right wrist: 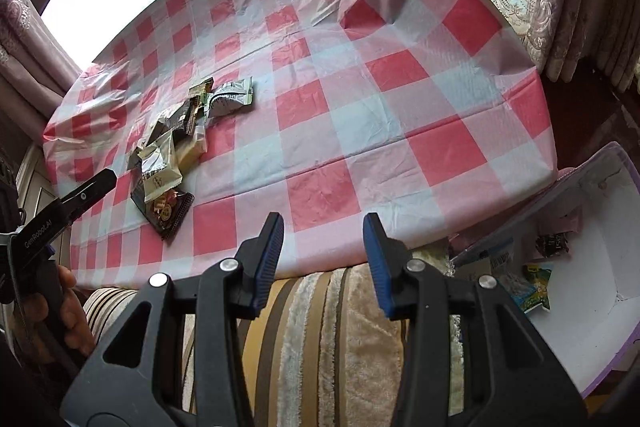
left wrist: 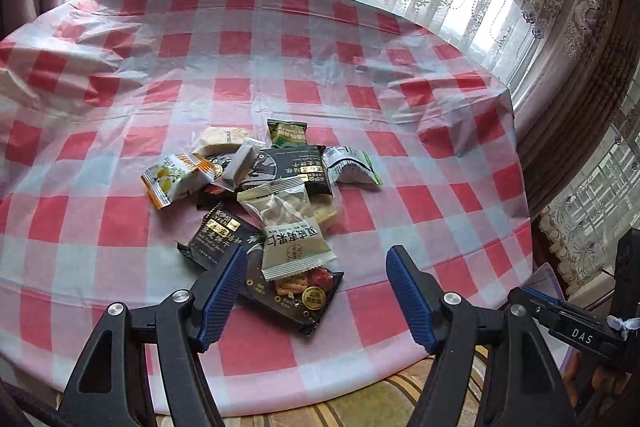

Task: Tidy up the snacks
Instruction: 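Grasp the orange biscuit packet with the left tool while the right tool grasps the green-white packet, then carry both packets to the white box and open both tools to drop them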

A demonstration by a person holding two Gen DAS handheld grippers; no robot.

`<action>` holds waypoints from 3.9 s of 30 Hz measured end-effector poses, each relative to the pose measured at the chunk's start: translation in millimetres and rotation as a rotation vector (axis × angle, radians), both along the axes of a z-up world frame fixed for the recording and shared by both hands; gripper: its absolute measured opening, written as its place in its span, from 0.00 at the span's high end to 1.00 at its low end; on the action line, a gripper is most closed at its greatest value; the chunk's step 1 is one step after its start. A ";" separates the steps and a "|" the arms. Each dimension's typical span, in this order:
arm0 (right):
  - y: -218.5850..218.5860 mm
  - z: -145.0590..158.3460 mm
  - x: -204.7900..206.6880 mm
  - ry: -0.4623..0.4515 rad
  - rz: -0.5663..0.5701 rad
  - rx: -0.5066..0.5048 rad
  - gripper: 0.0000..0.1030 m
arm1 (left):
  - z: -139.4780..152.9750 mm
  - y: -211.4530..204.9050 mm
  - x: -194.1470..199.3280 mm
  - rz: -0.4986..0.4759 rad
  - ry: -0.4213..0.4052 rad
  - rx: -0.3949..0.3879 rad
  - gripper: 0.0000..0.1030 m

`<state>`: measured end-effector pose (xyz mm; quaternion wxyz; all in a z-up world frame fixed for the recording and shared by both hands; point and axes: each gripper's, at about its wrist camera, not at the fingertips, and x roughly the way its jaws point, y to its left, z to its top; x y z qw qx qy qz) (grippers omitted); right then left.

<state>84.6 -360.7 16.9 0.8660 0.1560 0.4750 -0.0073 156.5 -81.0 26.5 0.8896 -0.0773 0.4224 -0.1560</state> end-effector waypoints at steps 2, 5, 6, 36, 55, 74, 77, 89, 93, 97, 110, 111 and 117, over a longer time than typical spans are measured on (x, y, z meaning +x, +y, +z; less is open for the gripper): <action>9.6 -2.6 11.1 0.014 0.023 -0.016 0.56 | -4.7 16.0 6.3 0.020 0.010 -0.011 0.30; 20.7 -3.3 27.3 0.018 0.060 -0.040 0.56 | -9.7 37.8 19.9 0.041 0.017 0.008 0.30; 24.2 -2.8 33.1 0.017 0.076 -0.050 0.56 | -10.9 44.0 25.3 0.043 0.019 0.026 0.30; 130.3 -43.2 239.9 -0.011 0.979 -0.397 0.29 | -63.1 65.7 144.1 -0.291 0.122 0.199 0.47; 88.5 -50.6 182.9 0.015 0.565 -0.175 0.53 | -50.1 81.5 118.9 -0.069 0.144 0.176 0.52; -19.4 -1.9 28.1 -0.036 0.229 -0.048 0.55 | 24.3 -16.9 42.2 -0.186 0.015 0.128 0.53; -42.4 1.6 1.3 -0.034 0.162 -0.050 0.55 | 28.9 -54.1 26.0 -0.257 0.009 0.121 0.53; -116.7 8.4 -79.2 -0.067 -0.062 -0.003 0.55 | 26.3 -177.9 -41.7 -0.499 0.055 0.115 0.53; -137.5 5.8 -101.2 -0.083 -0.126 0.035 0.55 | 23.7 -204.5 -61.0 -0.550 0.072 0.097 0.53; -154.5 -2.3 -117.7 -0.070 -0.197 0.058 0.55 | 16.2 -226.9 -75.5 -0.587 0.104 0.088 0.53; -180.4 -4.2 -141.6 -0.078 -0.296 0.074 0.53 | -0.6 -293.6 -103.0 -0.712 0.211 0.062 0.53; -181.0 -4.2 -142.5 -0.075 -0.299 0.075 0.50 | -1.2 -296.4 -103.9 -0.716 0.219 0.056 0.53; -183.4 1.4 -147.8 -0.066 -0.334 0.056 0.36 | -6.6 -310.1 -105.8 -0.757 0.282 0.023 0.37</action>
